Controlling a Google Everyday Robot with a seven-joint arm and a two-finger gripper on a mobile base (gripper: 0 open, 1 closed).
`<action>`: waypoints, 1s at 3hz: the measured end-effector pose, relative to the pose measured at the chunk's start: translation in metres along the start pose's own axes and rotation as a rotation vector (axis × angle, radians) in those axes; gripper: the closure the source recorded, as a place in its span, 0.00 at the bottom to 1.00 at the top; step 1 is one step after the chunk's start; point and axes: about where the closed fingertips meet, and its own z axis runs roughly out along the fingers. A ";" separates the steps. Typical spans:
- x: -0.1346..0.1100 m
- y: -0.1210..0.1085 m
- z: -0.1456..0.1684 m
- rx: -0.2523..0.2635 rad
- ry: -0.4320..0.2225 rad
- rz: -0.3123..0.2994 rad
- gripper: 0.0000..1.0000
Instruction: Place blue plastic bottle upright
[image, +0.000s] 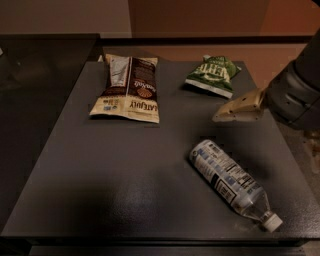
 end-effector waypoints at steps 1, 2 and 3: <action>-0.014 0.009 0.007 -0.015 -0.027 -0.175 0.00; -0.028 0.019 0.015 -0.004 -0.067 -0.402 0.00; -0.038 0.024 0.018 0.030 -0.103 -0.512 0.00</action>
Offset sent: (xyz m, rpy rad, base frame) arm -0.0544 -0.0025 -0.0297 0.0384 0.0268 0.5931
